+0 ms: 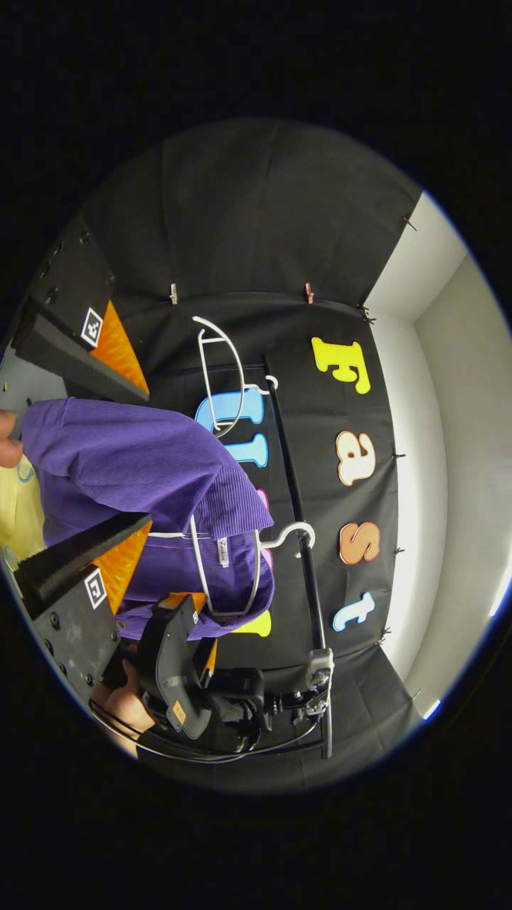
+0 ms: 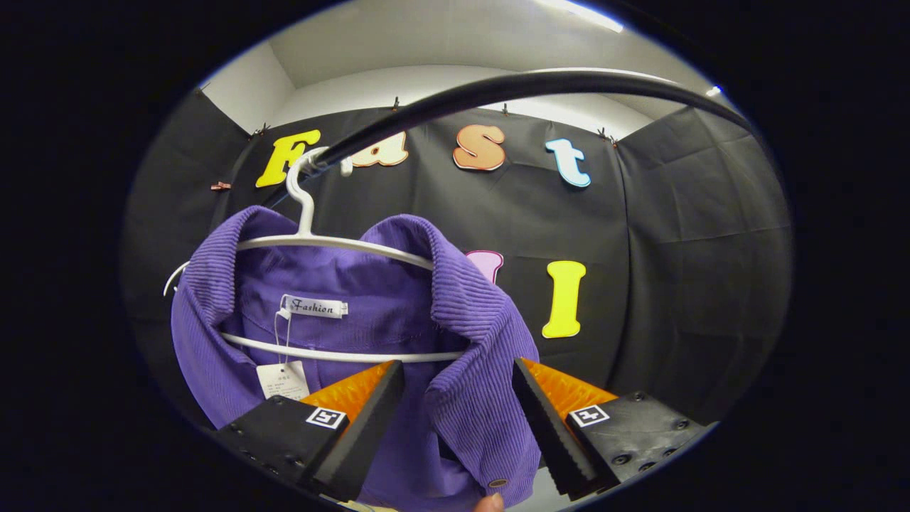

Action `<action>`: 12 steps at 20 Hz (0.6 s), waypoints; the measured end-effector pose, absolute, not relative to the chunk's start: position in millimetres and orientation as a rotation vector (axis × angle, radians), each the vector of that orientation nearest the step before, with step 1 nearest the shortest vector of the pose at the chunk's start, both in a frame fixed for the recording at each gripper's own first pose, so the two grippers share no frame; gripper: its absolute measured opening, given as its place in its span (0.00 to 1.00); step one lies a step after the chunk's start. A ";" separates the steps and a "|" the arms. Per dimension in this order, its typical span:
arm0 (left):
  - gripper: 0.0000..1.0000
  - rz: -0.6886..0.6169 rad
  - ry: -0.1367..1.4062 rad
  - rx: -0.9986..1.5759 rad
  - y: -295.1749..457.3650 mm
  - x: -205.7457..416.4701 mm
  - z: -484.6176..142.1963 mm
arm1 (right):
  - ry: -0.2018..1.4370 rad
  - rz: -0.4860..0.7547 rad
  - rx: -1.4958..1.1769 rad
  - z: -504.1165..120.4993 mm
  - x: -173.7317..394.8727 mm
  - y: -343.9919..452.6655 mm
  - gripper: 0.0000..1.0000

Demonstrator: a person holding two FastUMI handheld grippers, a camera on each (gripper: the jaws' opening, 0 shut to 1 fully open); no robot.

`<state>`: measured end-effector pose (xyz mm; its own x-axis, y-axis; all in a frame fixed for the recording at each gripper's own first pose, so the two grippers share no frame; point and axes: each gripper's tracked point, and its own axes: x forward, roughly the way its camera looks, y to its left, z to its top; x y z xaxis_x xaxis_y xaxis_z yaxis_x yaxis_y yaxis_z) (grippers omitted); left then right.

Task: Grasp the clothes on the hanger with both hands and then place them into the laundry hamper below.

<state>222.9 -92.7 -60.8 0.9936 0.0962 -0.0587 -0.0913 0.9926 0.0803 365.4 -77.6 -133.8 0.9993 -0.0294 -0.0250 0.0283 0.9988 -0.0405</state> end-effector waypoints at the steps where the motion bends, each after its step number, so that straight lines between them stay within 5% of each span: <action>1: 0.96 0.096 0.059 0.076 -92.7 228.7 -60.6 | 0.018 -0.038 -0.040 -138.0 372.2 -80.7 0.98; 6: 0.96 0.083 0.041 0.076 -106.0 261.9 -63.4 | 0.019 0.022 -0.054 -143.4 378.1 -82.6 0.07; 12: 0.96 0.049 0.027 0.039 -141.1 315.0 -66.9 | 0.013 0.035 -0.064 -133.0 370.0 -98.0 0.07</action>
<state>315.0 -141.1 -66.9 0.9984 0.0495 -0.0259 -0.0484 0.9980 0.0395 370.0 -98.0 -133.0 0.9993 0.0344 -0.0140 -0.0353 0.9973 -0.0641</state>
